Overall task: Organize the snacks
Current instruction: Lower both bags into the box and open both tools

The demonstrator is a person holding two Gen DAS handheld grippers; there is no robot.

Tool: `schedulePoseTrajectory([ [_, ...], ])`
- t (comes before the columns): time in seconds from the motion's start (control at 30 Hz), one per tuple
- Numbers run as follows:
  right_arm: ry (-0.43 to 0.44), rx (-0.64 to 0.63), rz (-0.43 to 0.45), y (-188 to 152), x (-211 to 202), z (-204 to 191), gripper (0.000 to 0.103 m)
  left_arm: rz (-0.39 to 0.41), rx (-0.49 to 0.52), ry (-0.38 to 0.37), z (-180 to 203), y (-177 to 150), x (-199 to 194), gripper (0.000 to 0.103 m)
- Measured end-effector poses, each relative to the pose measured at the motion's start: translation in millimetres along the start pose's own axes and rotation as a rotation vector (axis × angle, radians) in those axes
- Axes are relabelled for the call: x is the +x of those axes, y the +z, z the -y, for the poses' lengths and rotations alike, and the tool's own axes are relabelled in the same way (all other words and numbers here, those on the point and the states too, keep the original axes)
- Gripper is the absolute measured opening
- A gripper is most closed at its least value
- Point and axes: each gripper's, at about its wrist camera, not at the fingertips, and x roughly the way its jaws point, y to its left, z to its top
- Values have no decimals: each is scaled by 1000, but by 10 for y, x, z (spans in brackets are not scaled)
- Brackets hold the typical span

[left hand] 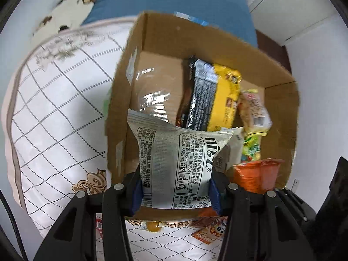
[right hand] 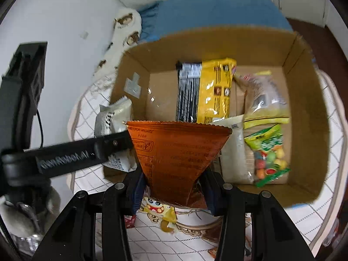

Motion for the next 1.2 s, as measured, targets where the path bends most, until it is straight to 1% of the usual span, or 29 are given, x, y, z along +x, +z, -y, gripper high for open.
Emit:
schedulePoseTrajectory([
  [0.1, -2, 6, -37, 0, 192, 28, 48, -44, 15, 39, 29, 30, 161, 47],
  [0.2, -9, 6, -55, 11, 302, 51, 48, -75, 16, 69, 33, 31, 302, 48],
  [0.3, 10, 20, -88, 21, 396, 109, 50, -99, 16, 90, 11, 13, 419, 48],
  [0.33, 9, 13, -102, 23, 429, 117, 53, -106, 18, 95, 9, 5, 456, 50],
  [0.4, 0, 12, -134, 51, 529, 137, 85, -103, 26, 89, 31, -9, 496, 59],
  [0.47, -5, 9, -146, 52, 563, 152, 87, -100, 33, 93, 73, -29, 505, 76],
  [0.53, -32, 1, -142, 59, 572, 157, 87, -90, 37, 90, 116, -48, 496, 76],
  [0.6, -38, 12, -138, 53, 561, 188, 87, -88, 33, 77, 133, -69, 489, 76],
  [0.67, -48, 25, -128, 33, 530, 228, 87, -82, 28, 86, 134, -101, 473, 76],
  [0.8, -101, 33, -88, -3, 407, 320, 87, -43, 33, 109, 135, -167, 412, 76],
  [0.9, -147, 31, -58, -35, 299, 380, 87, -1, 39, 122, 142, -279, 321, 76],
  [1.07, -220, 26, 11, -158, 14, 427, 87, 118, 79, 169, 242, -542, 86, 76],
  [1.1, -238, 15, 29, -209, -51, 403, 87, 140, 84, 168, 194, -534, 31, 76],
  [1.2, -267, 0, 80, -252, -271, 404, 87, 200, 101, 169, 230, -666, -124, 76],
])
